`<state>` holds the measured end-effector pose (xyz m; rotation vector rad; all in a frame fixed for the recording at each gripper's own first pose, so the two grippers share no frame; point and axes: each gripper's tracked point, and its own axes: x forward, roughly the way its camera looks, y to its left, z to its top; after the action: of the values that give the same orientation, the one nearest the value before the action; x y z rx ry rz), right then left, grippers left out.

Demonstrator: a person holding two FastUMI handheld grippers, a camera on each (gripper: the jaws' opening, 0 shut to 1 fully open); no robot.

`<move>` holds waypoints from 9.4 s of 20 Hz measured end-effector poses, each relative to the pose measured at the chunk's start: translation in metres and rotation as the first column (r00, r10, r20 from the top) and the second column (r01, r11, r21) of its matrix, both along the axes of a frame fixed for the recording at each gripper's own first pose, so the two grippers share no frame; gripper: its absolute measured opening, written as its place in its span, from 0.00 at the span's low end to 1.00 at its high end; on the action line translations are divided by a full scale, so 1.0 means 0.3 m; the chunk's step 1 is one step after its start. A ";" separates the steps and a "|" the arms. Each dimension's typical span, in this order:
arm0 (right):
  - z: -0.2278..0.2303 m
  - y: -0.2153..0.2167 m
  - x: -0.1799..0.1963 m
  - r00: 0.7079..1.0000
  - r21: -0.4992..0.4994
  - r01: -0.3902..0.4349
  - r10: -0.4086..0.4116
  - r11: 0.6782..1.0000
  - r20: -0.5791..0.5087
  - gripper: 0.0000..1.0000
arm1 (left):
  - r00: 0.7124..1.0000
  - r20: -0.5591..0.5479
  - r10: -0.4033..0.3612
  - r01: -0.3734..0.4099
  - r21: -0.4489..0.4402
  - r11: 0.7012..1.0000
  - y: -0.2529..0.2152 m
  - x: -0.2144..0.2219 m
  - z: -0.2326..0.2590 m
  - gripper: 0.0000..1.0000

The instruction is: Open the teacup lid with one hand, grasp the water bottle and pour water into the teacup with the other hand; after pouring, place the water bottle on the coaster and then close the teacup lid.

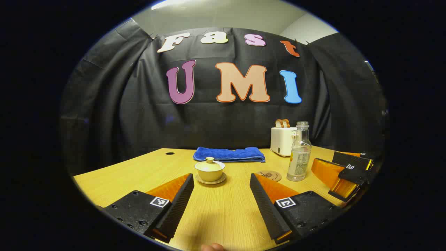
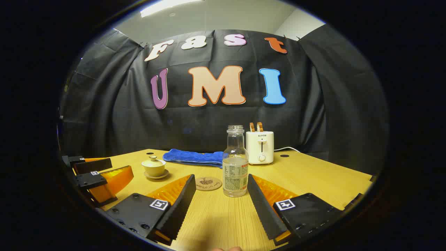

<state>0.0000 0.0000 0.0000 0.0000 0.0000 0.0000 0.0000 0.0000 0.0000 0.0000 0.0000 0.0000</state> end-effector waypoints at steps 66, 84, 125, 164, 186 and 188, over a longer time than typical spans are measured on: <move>-0.002 -0.161 0.083 0.999 -0.002 0.040 -0.040 0.999 -0.008 0.95 | 0.986 -0.156 0.063 -0.039 0.152 0.988 0.155 0.633 -0.093 1.00; -0.018 -0.209 0.132 0.997 0.000 0.063 -0.063 0.998 -0.033 0.95 | 0.983 -0.168 0.071 -0.037 0.196 0.980 0.151 0.704 -0.099 0.40; -0.084 -0.116 0.406 0.989 -0.009 0.043 -0.044 0.999 -0.140 0.92 | 0.989 -0.022 0.143 -0.144 -0.008 0.990 0.349 0.141 -0.015 0.23; -0.062 0.460 0.620 0.955 -0.933 -0.203 0.272 0.297 -0.121 0.70 | 0.998 0.003 0.055 -0.055 -0.001 0.998 0.503 0.095 -0.015 0.23; -0.094 0.567 0.714 0.955 -0.946 -0.062 0.256 -0.317 -0.148 0.69 | 0.997 -0.001 0.081 -0.081 -0.001 0.997 0.555 0.090 -0.012 0.23; -0.085 0.570 0.715 0.956 -0.940 -0.042 0.259 -0.340 -0.137 0.69 | 0.997 -0.001 0.081 -0.081 -0.001 0.997 0.555 0.091 -0.012 0.23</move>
<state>0.2144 0.1711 -0.0254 -1.8956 -0.1571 0.3095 0.0272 0.1665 -0.0037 -0.0014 0.0013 0.0811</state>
